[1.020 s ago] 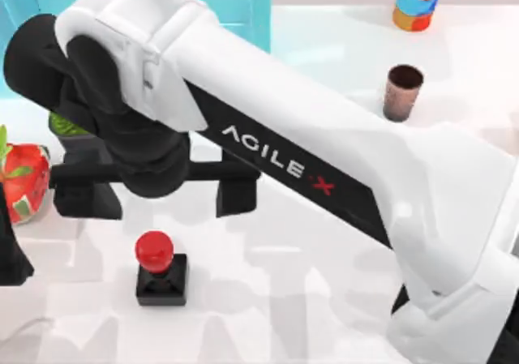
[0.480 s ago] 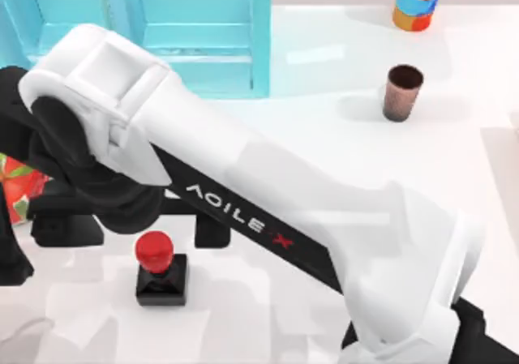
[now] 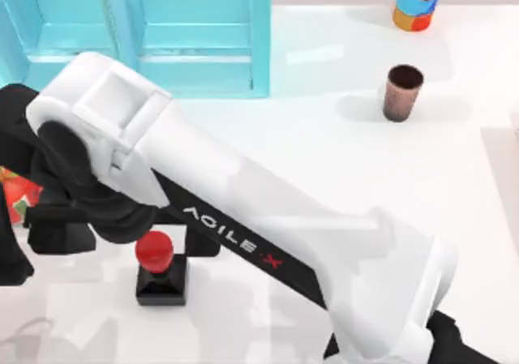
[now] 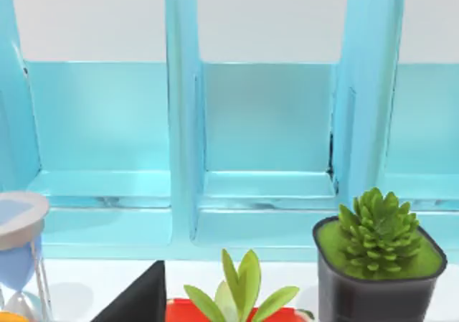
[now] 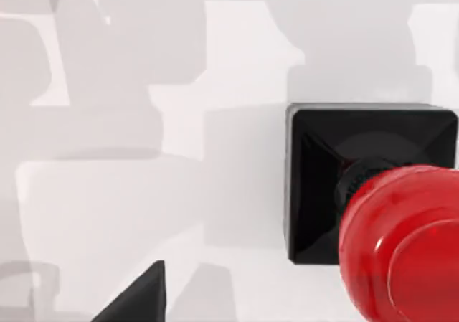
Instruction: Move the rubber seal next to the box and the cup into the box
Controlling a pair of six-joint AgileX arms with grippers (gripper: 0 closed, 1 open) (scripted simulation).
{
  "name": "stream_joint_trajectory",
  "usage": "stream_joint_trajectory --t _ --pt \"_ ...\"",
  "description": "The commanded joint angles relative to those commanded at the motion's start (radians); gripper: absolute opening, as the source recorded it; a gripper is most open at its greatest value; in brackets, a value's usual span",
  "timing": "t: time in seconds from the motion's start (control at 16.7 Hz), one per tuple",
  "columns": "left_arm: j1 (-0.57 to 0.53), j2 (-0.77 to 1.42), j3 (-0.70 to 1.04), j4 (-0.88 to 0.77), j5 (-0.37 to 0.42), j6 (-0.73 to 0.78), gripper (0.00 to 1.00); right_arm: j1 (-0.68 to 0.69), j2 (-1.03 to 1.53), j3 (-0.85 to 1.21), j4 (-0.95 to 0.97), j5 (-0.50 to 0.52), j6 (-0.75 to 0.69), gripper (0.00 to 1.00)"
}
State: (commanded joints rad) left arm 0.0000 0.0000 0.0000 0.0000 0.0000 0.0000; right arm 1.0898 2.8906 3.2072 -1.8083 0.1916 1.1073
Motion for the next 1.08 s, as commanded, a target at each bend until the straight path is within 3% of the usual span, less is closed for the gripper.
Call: stream_joint_trajectory --t 0.3,0.66,1.08 --pt "0.0 0.0 0.0 0.0 0.0 0.0 1.0 -0.015 0.204 0.263 -0.038 0.002 -0.015 1.0" --pt "0.0 0.0 0.0 0.0 0.0 0.0 1.0 -0.02 0.255 0.316 -0.046 0.002 -0.02 1.0" --pt "0.0 0.0 0.0 0.0 0.0 0.0 1.0 -0.02 0.255 0.316 -0.046 0.002 -0.02 0.47"
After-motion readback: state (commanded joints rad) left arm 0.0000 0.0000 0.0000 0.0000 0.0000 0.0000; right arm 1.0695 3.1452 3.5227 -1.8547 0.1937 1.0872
